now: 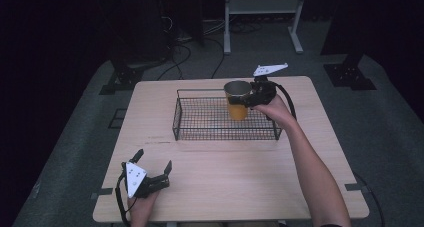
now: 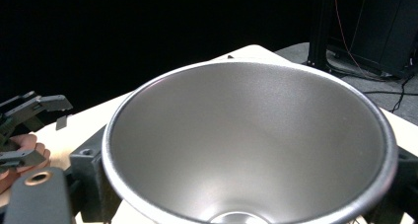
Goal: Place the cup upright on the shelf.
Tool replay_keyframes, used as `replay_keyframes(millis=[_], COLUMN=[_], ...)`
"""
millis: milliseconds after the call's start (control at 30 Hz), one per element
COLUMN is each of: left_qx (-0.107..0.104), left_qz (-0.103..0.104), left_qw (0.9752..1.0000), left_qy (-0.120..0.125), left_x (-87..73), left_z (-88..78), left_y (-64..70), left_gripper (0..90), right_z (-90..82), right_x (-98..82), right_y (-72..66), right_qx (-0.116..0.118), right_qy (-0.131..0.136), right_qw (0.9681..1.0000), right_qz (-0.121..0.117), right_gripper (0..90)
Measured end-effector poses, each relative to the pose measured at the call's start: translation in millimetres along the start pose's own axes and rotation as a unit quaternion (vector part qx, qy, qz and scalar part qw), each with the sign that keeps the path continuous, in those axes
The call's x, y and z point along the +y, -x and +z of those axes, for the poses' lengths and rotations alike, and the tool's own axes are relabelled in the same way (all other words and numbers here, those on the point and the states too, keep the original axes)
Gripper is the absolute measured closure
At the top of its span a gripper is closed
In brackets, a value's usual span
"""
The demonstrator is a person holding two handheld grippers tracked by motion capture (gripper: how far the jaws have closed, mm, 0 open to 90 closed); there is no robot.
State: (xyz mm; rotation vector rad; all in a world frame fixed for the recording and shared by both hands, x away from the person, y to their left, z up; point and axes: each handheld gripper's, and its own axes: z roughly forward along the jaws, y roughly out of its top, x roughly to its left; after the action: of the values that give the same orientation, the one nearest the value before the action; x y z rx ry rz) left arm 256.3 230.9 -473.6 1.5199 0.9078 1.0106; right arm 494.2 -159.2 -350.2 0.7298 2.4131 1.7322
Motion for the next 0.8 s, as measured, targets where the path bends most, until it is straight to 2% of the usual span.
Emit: replay_keyframes(millis=[267, 567, 667, 800], left_qx=[0.000, 0.000, 0.000, 0.000], left_qz=[0.000, 0.000, 0.000, -0.001], left_qw=[1.0000, 1.0000, 1.0000, 1.0000], left_qy=[0.000, 0.000, 0.001, 0.002], left_x=[0.0, 0.0, 0.0, -0.1], left_z=[-0.3, -0.2, -0.3, -0.5], left_y=[-0.1, 0.0, 0.0, -0.2], left_gripper=[0.0, 0.0, 0.0, 0.0], right_z=[11.4, 31.4, 40.1, 52.7], right_x=[-4.0, -21.5, -27.5, -38.8], right_y=[10.5, 25.1, 28.0, 33.5], right_qx=[0.003, -0.008, -0.010, -0.007], right_qy=[-0.004, -0.025, -0.037, -0.065], right_qw=[1.0000, 0.9995, 0.9991, 0.9977], right_qz=[0.008, 0.017, 0.018, 0.019], right_gripper=[11.5, 11.5, 11.5, 10.7])
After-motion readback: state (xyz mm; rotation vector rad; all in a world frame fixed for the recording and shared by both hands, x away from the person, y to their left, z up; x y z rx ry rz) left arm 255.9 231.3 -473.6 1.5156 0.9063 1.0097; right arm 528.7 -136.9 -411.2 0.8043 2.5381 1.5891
